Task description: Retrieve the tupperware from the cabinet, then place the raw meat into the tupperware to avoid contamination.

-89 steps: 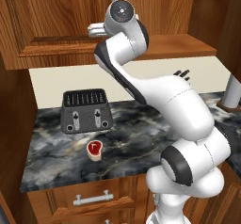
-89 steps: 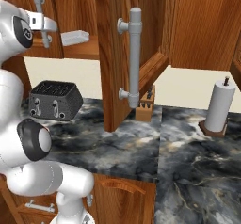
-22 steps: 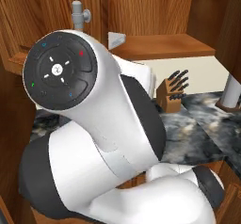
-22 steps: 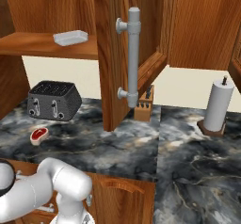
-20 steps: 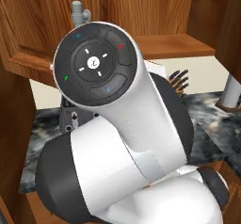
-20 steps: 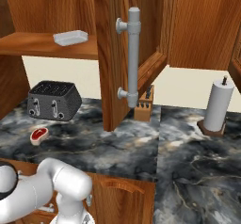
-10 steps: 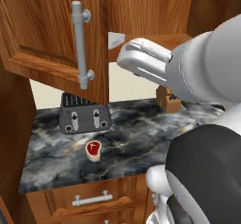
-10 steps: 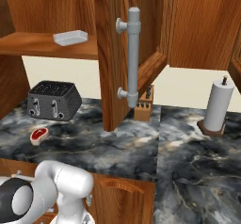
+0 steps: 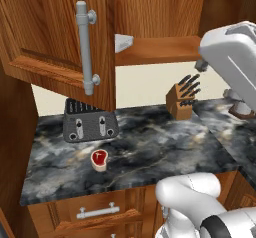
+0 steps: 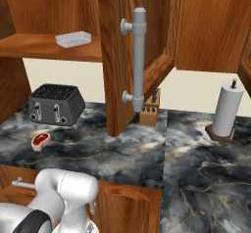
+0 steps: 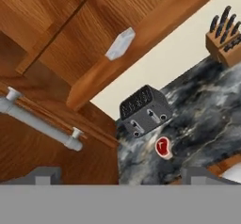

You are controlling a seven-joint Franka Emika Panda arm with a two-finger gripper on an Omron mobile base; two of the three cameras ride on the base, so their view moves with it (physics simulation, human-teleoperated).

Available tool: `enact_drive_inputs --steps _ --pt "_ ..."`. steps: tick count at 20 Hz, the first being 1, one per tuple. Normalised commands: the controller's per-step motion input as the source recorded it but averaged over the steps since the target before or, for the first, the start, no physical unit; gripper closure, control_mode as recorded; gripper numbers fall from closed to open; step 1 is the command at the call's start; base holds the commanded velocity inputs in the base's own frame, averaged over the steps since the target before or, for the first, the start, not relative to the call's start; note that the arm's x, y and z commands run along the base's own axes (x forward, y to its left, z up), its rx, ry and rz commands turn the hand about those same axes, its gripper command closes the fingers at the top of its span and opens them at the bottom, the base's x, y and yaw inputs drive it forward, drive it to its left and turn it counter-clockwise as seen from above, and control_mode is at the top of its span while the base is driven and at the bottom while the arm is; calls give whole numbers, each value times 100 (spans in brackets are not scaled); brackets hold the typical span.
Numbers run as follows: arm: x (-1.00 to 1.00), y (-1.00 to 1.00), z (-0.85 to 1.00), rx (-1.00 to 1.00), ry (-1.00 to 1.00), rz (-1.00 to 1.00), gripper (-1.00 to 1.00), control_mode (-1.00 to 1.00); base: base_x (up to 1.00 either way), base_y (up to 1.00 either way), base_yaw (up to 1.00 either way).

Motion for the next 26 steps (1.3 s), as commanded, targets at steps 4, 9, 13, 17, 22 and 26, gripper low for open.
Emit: enact_drive_inputs --steps 4,9,13,17,22,26 --pt "23 -63 0 24 12 6 -100 -100 0 0 0" --pt "33 -49 0 17 18 0 -100 -100 0 0 0" --pt "36 -16 0 5 13 -1 -100 -100 0 0 0" --pt "94 14 -15 0 16 -1 -100 -100 0 0 0" --pt "76 56 -11 -2 2 -10 -100 -100 0 0 0" --pt "66 64 -33 2 4 -1 -100 -100 0 0 0"
